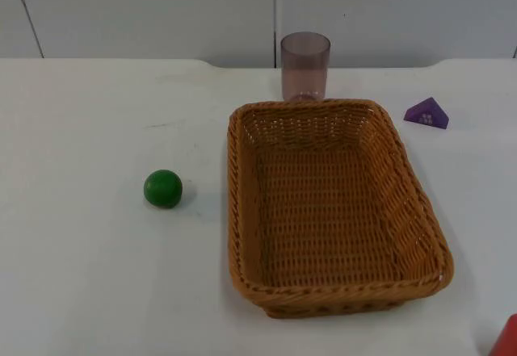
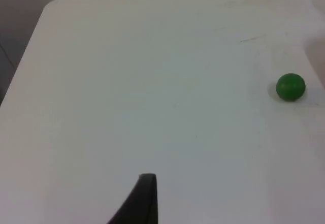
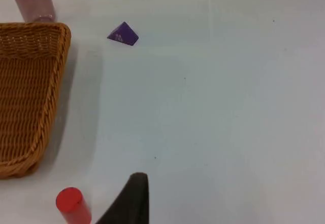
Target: Pick up the basket with the left hand and place the triangular block into the basket with the right hand.
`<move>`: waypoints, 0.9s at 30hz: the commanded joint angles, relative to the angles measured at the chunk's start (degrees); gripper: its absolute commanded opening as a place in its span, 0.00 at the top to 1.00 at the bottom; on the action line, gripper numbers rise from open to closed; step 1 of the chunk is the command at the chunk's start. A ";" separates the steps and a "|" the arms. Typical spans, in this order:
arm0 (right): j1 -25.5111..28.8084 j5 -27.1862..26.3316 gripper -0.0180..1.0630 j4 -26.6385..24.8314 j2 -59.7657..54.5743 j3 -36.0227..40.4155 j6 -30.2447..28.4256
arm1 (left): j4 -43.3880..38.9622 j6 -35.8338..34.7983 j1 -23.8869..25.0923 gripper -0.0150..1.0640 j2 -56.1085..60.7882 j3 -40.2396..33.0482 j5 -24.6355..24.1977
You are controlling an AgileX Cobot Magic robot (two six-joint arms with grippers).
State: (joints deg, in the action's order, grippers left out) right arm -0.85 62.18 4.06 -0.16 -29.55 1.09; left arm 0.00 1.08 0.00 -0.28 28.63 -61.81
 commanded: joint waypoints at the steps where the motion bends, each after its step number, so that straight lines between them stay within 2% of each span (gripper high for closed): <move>1: 0.31 -0.94 0.01 -0.66 0.16 -1.65 -0.74 | 1.37 -0.53 0.11 0.01 -0.70 1.10 0.56; 8: 0.31 -2.43 0.01 -0.90 -8.11 -8.23 -0.74 | 2.48 -0.53 0.11 0.01 -12.43 7.33 3.17; 13: 0.31 -9.28 0.01 -1.28 -21.69 -13.33 -0.74 | 4.94 -0.53 0.11 0.01 -27.23 13.63 5.20; 20: 0.31 -15.47 0.01 -1.39 -34.16 -15.59 -0.74 | 5.79 -0.53 0.11 0.01 -41.76 17.71 5.89; 23: 0.31 -17.97 0.01 -1.39 -40.56 -15.59 -0.74 | 5.79 -0.53 0.11 0.01 -48.43 18.42 8.50; 27: 0.31 -18.80 0.01 -1.39 -46.36 -15.59 -0.74 | 6.00 -0.53 0.11 0.01 -53.80 18.42 11.19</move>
State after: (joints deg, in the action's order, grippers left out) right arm -0.85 44.57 3.02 -45.72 -44.83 0.51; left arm 5.16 1.08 0.00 -53.21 46.78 -51.90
